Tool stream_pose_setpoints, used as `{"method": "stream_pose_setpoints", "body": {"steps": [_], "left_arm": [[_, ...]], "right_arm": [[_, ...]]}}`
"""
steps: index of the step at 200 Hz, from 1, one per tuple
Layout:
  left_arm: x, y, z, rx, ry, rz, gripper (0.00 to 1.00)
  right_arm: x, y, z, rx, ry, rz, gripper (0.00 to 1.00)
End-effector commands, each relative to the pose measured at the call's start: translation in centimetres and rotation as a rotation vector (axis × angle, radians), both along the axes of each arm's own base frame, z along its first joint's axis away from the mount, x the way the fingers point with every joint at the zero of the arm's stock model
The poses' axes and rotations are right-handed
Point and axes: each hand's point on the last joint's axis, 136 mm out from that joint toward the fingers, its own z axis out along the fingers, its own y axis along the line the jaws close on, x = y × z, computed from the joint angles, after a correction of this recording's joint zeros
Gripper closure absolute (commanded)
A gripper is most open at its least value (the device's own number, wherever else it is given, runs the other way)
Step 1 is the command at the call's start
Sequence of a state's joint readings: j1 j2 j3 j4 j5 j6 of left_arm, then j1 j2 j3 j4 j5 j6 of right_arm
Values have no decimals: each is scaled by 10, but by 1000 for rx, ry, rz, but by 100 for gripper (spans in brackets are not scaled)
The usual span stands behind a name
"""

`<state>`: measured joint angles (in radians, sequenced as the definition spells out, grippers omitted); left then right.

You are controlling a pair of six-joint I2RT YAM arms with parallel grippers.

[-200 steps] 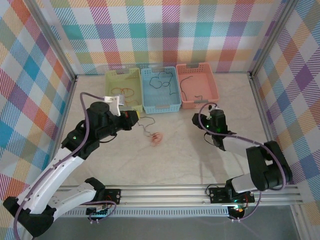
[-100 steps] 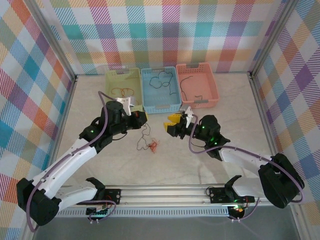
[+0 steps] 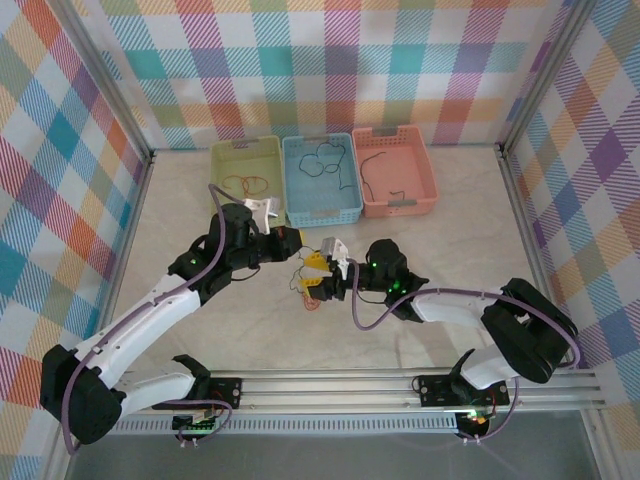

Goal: Untangle the cables

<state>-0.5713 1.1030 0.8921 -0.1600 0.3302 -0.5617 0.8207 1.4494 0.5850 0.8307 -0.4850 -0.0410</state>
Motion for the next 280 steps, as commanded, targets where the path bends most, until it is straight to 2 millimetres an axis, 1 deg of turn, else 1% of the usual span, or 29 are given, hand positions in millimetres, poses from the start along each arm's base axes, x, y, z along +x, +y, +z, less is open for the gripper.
{"method": "stream_pose_setpoints", "body": {"steps": [1,39,77,101,129,148,167,185,200,215,221,227,229,234,261,280], "left_arm": [[-3,-1,12,-44,-28,-20,100],[-8,-1,12,-58,-29,-36,100],[-10,-2,13,-71,-28,-39,100],[-10,-5,12,-86,-14,-52,100],[-14,-7,22,-116,-16,-64,100],[-17,-5,39,-140,-31,-65,100],[-22,-5,62,-171,-53,-73,100],[-31,-3,83,-193,-80,-82,100],[-39,0,98,-207,-101,-87,100],[-45,8,117,-207,-137,-76,100],[-47,11,124,-205,-149,-70,100],[-48,13,136,-210,-176,-67,100],[-50,14,135,-201,-166,-66,100],[-52,16,141,-200,-172,-65,100],[-58,14,175,-267,-200,-87,100],[-61,11,190,-295,-204,-106,100]], "right_arm": [[11,9,25,60,-116,-28,46],[11,16,22,54,-186,-6,46],[8,19,27,70,-211,12,46],[6,26,25,61,-198,41,50],[11,33,17,49,-183,39,53],[14,38,8,35,-160,48,56],[16,44,-5,23,-127,60,60],[21,49,-18,7,-98,62,61],[21,51,-18,0,-80,68,63],[22,51,-19,-2,-79,63,63],[21,51,-20,-7,-77,67,63],[19,51,-21,-10,-75,76,63],[19,51,-22,-12,-74,79,63],[17,51,-23,-16,-70,89,64],[17,52,-27,-37,-46,95,65],[21,52,-29,-51,-43,77,67]]}}
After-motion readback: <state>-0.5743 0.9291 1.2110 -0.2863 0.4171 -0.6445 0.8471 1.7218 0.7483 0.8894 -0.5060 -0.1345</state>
